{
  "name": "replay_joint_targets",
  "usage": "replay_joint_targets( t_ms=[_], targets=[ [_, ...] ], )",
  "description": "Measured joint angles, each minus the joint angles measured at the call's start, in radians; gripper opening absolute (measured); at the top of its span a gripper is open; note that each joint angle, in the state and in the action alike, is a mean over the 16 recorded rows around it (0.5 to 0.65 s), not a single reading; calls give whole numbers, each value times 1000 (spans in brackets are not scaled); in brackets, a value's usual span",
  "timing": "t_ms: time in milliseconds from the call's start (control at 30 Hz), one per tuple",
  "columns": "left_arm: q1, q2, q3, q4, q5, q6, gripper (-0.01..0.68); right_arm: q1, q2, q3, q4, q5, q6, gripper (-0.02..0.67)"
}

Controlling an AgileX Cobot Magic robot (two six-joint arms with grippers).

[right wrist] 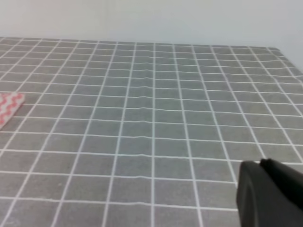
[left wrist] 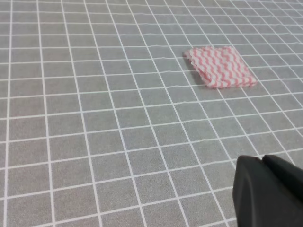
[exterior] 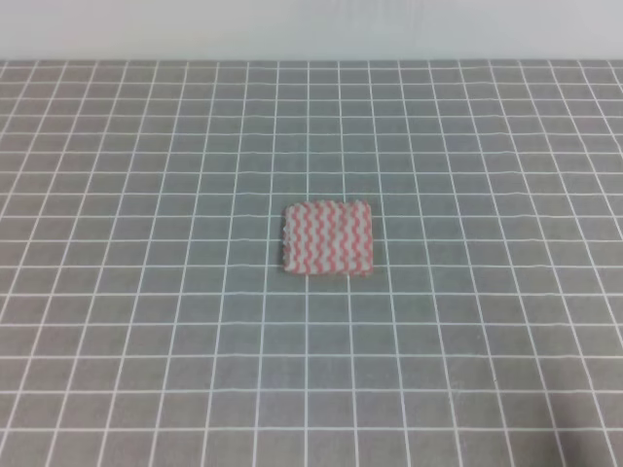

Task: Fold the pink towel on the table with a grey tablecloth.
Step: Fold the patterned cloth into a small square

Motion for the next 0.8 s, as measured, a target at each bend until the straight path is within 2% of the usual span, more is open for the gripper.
replay_joint_targets(
  t_ms=[800],
  targets=[
    [0,-7,0,-1,2,0,-2,29,0,-3,8,1,-3,-16]
  ],
)
